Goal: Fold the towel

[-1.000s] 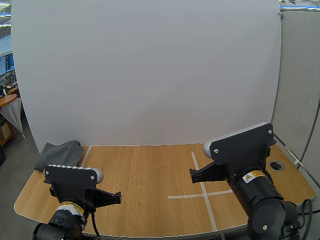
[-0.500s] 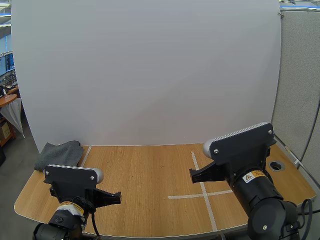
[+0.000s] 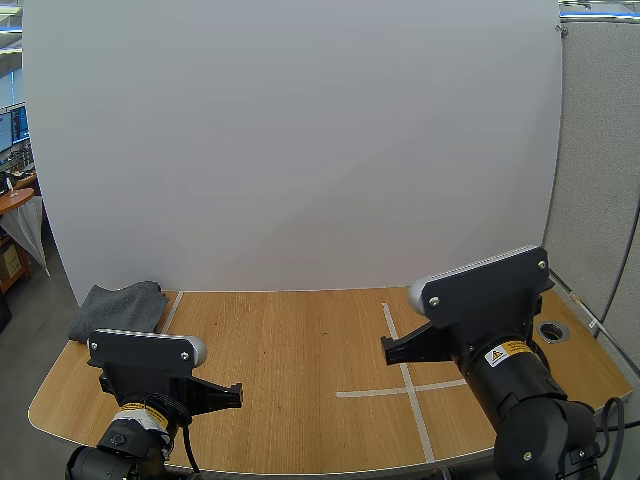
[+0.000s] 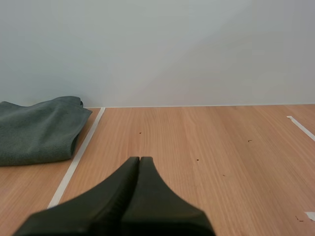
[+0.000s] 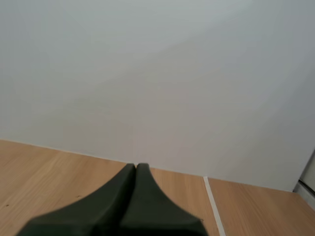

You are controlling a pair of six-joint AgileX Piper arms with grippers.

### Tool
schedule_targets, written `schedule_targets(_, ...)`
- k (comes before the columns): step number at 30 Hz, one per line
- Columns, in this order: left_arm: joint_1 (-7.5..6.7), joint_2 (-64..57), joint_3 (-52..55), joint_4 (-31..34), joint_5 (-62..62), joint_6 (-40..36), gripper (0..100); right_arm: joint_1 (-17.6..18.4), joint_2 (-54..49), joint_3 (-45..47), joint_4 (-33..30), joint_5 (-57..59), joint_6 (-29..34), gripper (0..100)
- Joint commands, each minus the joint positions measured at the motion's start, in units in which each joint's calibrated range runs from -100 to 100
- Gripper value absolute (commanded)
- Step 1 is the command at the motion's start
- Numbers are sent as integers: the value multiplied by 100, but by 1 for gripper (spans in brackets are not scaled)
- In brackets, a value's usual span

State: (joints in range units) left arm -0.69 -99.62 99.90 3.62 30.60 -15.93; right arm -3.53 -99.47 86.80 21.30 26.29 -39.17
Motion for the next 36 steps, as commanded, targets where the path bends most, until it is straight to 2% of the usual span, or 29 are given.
schedule_targets(1,-3,-38,10,40,-153,-35,0,8,-7,239,-982,-467,1051,0)
schedule_targets(7,-3,-38,10,40,-153,-35,0,8,-19,863,-1247,-1112,1258,0)
schedule_targets(11,-3,-38,10,40,-191,-35,0,17,-19,1060,-1814,-1112,1927,0)
schedule_targets(14,-3,-38,10,40,-191,-35,0,79,-19,1226,-1990,-1097,2238,0)
schedule_targets(18,-3,-38,10,40,-191,-35,0,191,-19,1320,-1991,-1017,2226,0)
schedule_targets(29,-3,-38,10,40,-191,-35,0,244,-19,1320,-1921,420,2211,0)
schedule_targets(36,-3,-38,10,40,-191,-35,0,244,-53,1320,-1949,543,2211,0)
